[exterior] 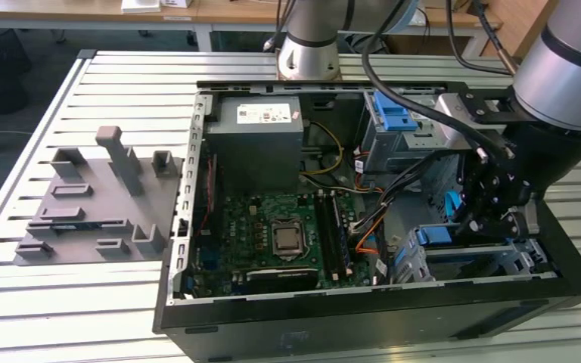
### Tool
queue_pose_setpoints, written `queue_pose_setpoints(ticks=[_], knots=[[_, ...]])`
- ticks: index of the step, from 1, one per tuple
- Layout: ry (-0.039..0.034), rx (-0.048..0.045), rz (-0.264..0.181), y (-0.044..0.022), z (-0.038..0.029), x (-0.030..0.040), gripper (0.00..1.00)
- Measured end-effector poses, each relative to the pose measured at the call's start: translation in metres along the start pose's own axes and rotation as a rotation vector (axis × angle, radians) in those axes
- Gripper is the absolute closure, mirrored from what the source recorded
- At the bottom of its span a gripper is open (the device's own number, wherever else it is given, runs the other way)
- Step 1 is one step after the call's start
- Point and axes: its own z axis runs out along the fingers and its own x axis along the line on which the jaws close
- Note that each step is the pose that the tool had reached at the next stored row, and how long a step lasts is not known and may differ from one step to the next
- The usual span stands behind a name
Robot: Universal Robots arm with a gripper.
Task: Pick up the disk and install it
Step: 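Insert the second disk wire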
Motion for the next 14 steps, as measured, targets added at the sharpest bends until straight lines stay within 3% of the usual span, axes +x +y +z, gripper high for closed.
queue_pose_setpoints(ticks=[14], knots=[[-0.0001, 0.0, 0.0, -0.0002, -0.0052, 0.0001, 0.76]])
